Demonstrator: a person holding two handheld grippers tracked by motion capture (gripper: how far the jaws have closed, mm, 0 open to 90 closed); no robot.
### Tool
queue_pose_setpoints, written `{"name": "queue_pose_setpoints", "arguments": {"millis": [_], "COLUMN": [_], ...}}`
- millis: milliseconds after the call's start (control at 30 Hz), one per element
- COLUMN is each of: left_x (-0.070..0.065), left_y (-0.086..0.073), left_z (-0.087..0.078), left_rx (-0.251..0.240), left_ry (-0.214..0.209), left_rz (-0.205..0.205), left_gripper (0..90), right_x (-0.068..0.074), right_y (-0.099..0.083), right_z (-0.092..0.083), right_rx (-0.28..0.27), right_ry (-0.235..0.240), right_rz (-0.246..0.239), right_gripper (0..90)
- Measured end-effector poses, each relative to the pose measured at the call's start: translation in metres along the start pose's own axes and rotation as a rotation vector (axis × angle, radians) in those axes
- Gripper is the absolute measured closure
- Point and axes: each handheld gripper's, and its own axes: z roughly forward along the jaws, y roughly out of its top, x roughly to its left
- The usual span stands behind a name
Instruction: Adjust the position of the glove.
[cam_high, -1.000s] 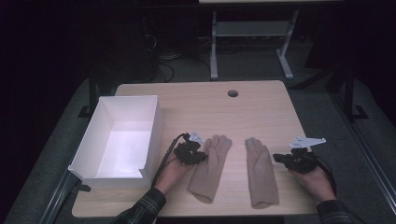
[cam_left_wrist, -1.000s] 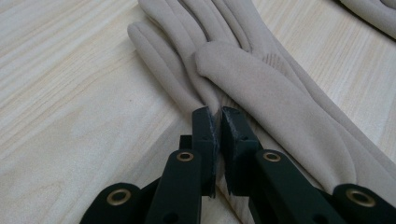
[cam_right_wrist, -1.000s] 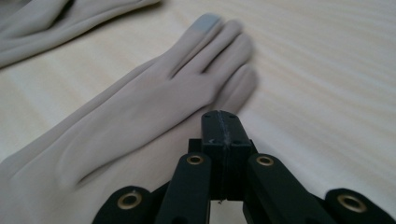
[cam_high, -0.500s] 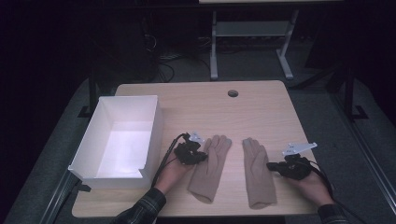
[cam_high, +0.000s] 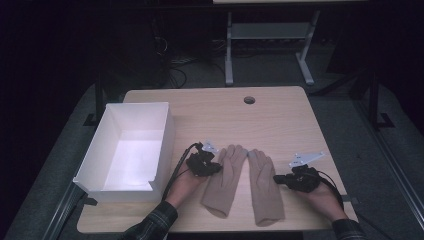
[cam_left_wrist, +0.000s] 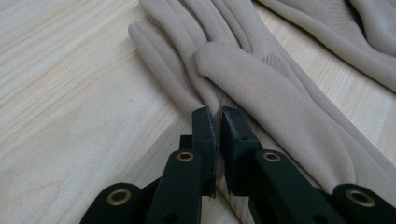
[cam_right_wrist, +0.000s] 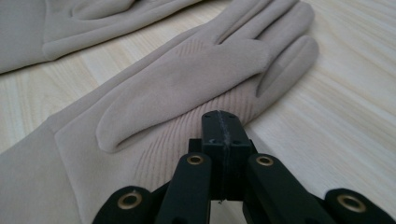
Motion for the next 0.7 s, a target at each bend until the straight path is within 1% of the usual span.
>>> {"name": "queue_pose_setpoints", "arguments": {"millis": [67, 133, 167, 200, 233, 267, 300, 333, 400, 433, 467, 500, 533, 600, 633, 700], "left_x": [0.0, 0.003, 0.005, 0.005, 0.005, 0.005, 0.004, 0.003, 0.003, 0.001, 0.001, 0.0, -0.001, -0.001, -0.002, -0.003], "left_y": [0.0, 0.0, 0.0, 0.0, 0.0, 0.001, 0.002, 0.004, 0.004, 0.005, 0.005, 0.006, 0.007, 0.008, 0.01, 0.012], "left_z": [0.0, -0.001, -0.001, 0.0, -0.002, -0.003, -0.005, -0.007, -0.008, -0.008, -0.01, -0.011, -0.013, -0.014, -0.018, -0.02], "left_rx": [-0.002, -0.003, -0.006, -0.019, -0.023, -0.024, -0.045, -0.05, -0.057, -0.065, -0.066, -0.075, -0.087, -0.094, -0.112, -0.113], "left_ry": [-0.004, -0.033, -0.06, -0.072, -0.077, -0.079, -0.087, -0.095, -0.098, -0.105, -0.113, -0.118, -0.134, -0.141, -0.161, -0.166], "left_rz": [-0.001, -0.024, -0.042, -0.057, -0.063, -0.055, -0.072, -0.066, -0.064, -0.075, -0.065, -0.075, -0.08, -0.077, -0.089, -0.084], "left_gripper": [84.1, 84.6, 84.7, 84.9, 84.9, 85.0, 85.0, 85.1, 85.2, 85.2, 85.2, 85.3, 85.3, 85.3, 85.4, 85.3], "right_x": [0.001, 0.003, 0.004, 0.005, 0.006, 0.006, 0.007, 0.008, 0.009, 0.01, 0.011, 0.012, 0.014, 0.017, 0.017, 0.018], "right_y": [0.0, 0.001, 0.002, 0.002, 0.002, 0.002, 0.002, 0.003, 0.004, 0.004, 0.005, 0.006, 0.007, 0.009, 0.01, 0.01], "right_z": [0.001, 0.002, 0.003, 0.003, 0.004, 0.005, 0.005, 0.006, 0.007, 0.007, 0.009, 0.01, 0.012, 0.013, 0.014, 0.015], "right_rx": [0.0, 0.002, 0.001, 0.003, 0.001, -0.003, -0.001, -0.002, 0.0, 0.001, 0.001, 0.001, -0.004, 0.003, -0.002, -0.001], "right_ry": [0.003, 0.011, 0.015, 0.021, 0.024, 0.028, 0.034, 0.042, 0.043, 0.045, 0.051, 0.052, 0.058, 0.058, 0.062, 0.063], "right_rz": [-0.007, -0.013, -0.012, -0.013, -0.013, -0.02, -0.018, -0.024, -0.02, -0.023, -0.029, -0.029, -0.048, -0.046, -0.055, -0.057], "right_gripper": [90.0, 90.0, 90.0, 90.0, 90.0, 90.0, 90.0, 90.0, 90.0, 90.0, 90.0, 90.0, 90.0, 90.0, 90.0, 90.0]}}
